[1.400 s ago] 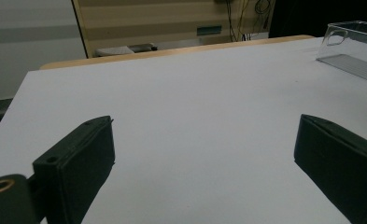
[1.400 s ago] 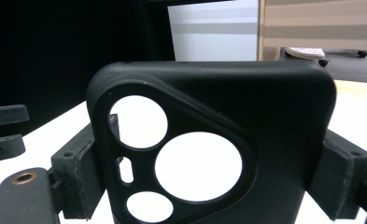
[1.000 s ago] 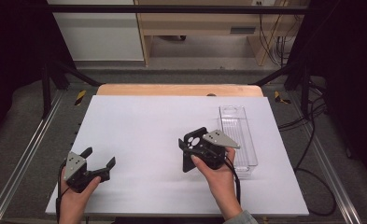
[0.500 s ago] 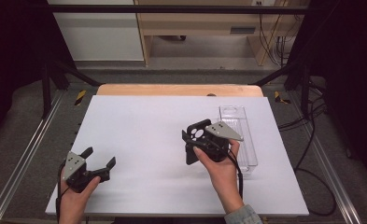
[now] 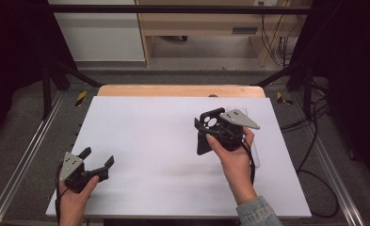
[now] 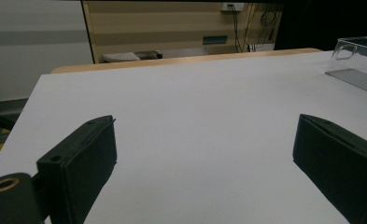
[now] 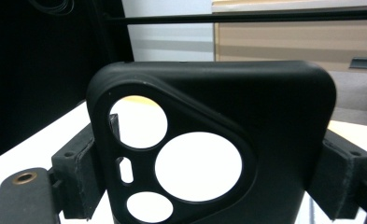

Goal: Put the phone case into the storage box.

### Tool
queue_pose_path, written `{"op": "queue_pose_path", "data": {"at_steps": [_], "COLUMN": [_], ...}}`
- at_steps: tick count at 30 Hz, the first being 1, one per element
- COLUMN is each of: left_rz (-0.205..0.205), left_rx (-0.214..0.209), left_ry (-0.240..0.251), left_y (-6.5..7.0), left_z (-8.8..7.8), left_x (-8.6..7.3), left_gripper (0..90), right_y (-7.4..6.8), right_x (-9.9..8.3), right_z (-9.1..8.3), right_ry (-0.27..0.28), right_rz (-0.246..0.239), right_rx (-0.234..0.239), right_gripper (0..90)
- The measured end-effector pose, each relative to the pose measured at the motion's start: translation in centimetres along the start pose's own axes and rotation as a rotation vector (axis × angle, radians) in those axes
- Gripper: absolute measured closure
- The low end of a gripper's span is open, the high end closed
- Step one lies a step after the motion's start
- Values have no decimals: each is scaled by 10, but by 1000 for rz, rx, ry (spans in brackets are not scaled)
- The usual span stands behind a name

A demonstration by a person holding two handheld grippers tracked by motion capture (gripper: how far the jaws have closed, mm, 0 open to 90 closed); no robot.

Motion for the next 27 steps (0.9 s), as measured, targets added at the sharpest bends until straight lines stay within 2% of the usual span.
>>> {"op": "queue_pose_path", "data": {"at_steps": [9, 14, 16, 27], "left_rz": [14, 2, 17, 14], "left_rx": [-10, -14, -17, -25], "left_ry": [-7, -10, -24, -30], "left_y": [4, 3, 5, 4], "left_z": [1, 2, 2, 5], "left_x": [-1, 0, -1, -3], "left_gripper": [62, 58, 55, 48], "right_y": [13, 26, 32, 56], "right_x": [17, 24, 28, 43], "right_z": [8, 20, 23, 31], "right_ry": [5, 14, 21, 52], "right_rz": [3, -2, 1, -8], "right_rx": [-36, -63, -76, -149], "right_gripper": [142, 142, 142, 142]}}
Point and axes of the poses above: each handheld gripper's, and its own axes: z roughly forward along the jaws, x roughly out of its top, y roughly to its right, the point moved 1 cm from there along z, roughly forward along the jaws, and after that the axes turned 1 degree about y, right-handed, at the moved point
